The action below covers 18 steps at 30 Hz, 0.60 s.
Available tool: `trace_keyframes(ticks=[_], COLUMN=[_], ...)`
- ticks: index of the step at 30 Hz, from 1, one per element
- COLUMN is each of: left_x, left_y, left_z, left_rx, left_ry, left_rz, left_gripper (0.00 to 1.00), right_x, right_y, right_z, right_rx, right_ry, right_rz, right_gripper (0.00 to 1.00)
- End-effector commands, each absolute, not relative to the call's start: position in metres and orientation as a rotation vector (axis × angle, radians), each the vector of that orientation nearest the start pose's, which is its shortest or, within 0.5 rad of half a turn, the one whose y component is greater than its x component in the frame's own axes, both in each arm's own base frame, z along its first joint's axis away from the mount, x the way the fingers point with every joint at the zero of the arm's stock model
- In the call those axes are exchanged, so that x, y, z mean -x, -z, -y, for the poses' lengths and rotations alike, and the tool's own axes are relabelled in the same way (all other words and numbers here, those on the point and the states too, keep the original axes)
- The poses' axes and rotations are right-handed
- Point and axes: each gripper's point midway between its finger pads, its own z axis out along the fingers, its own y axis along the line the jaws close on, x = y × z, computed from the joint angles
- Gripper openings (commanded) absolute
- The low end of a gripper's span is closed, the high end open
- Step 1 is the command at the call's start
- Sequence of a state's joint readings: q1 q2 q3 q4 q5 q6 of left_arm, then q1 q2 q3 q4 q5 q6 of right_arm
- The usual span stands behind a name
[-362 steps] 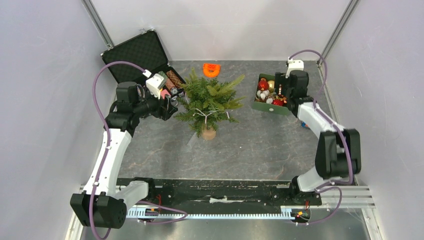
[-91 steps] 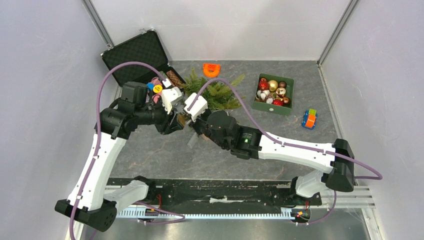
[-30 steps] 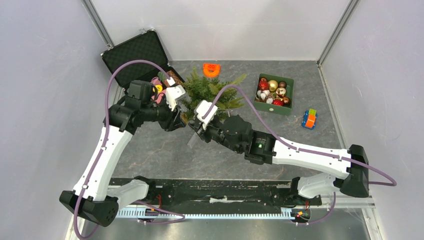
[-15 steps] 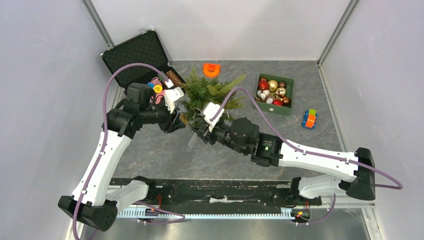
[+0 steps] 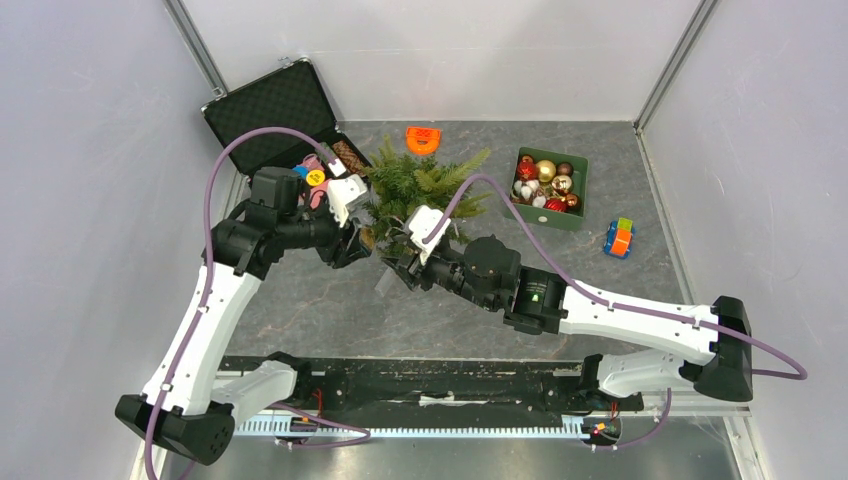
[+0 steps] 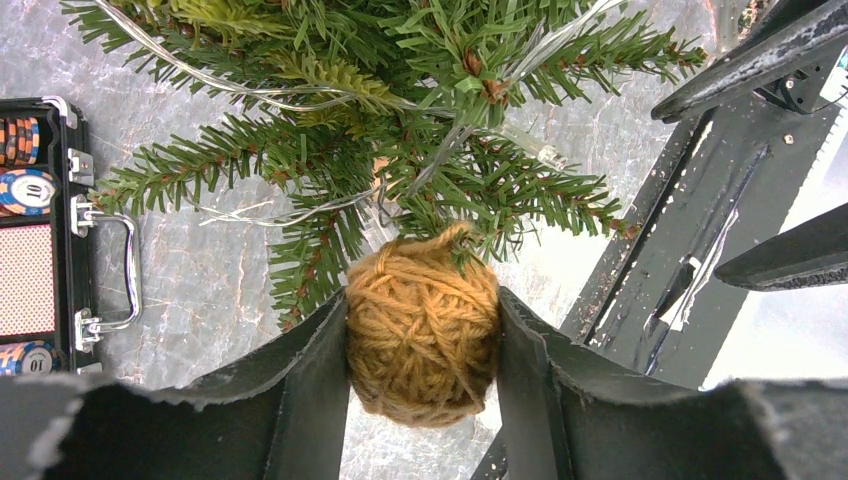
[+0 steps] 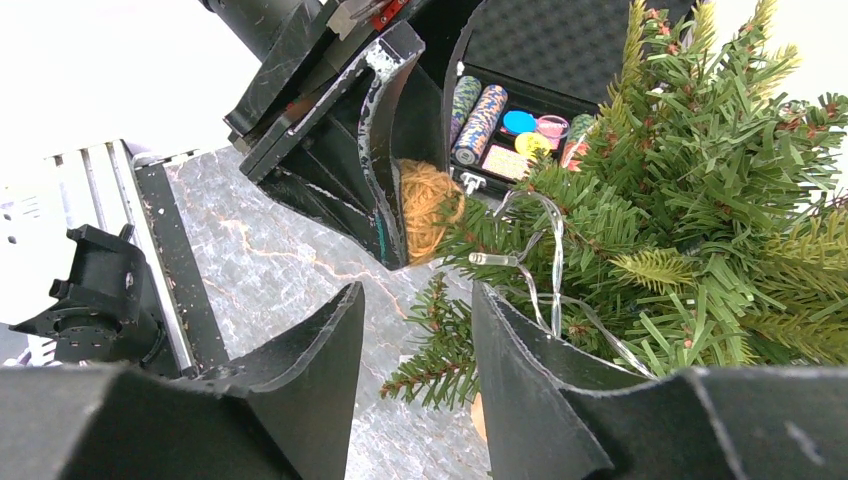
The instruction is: Decorate the small christmas tree
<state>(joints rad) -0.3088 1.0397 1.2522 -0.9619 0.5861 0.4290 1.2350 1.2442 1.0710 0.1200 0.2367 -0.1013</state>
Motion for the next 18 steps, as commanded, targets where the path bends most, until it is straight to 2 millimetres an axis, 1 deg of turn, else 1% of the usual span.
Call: trace_keyframes(ticks=[1, 3, 5, 10, 15, 18], left_x=[-0.2182, -0.2179, -0.2171, -0.2145, -0.2136, -0.2136], left_y=[-0.2771, -0.2765, -0.2774, -0.2818, -0.2801, -0.284], left_z=[0.1594, 0.1592, 0.159, 0.1589, 0.1587, 0.1573], left_rx=[-1.067, -1.068, -1.069, -1.081, -1.092, -1.097], left_ry=[0.626, 0.626, 0.626, 0.626, 0.625, 0.612], left_rz=[-1.913, -1.916, -1.914, -1.901, -1.9, -1.896], left_gripper=[0.56, 0.58, 0.63, 0.76, 0.79, 0.8], right_x=[-0.178, -0.1778, -0.1774, -0.1764, -0.1763, -0.1748], right_y=[-0.3454, -0.3462, -0.3466, -0.3471, -0.3487, -0.3521], right_z=[-0.3872, -0.3865, -0.3863, -0.3865, -0.3867, -0.3875], right_rx=[0.848, 0.846, 0.846, 0.852, 0.854, 0.864], right_ry=[-0.722, -0.723, -0.724, -0.73, -0.728, -0.734], right_rz=[-1.363, -1.362, -1.36, -1.358, -1.358, -1.354], right_gripper=[0.47, 0.47, 0.47, 0.49, 0.49, 0.5])
